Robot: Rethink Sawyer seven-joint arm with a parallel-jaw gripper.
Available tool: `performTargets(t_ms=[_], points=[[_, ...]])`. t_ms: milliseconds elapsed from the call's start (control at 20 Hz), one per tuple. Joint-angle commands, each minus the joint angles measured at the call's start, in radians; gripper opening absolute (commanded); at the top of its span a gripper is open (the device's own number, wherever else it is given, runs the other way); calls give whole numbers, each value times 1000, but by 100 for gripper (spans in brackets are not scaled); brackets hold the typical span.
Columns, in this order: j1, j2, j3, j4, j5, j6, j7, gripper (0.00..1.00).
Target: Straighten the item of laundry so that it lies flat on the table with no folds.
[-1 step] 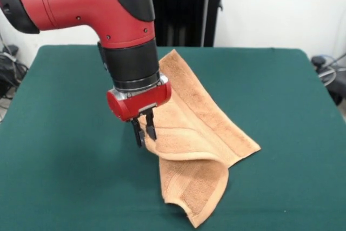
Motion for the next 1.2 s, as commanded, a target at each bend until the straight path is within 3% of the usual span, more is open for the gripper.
performTargets(t_ms=[50, 700, 1000, 1200], points=[[37, -88, -39, -17, -95, -90, -47, 0], [133, -203, -195, 60, -249, -274, 165, 0], [242, -219, -357, 47, -298, -416, 270, 0], [315, -200, -474, 10, -268, -508, 307, 0]])
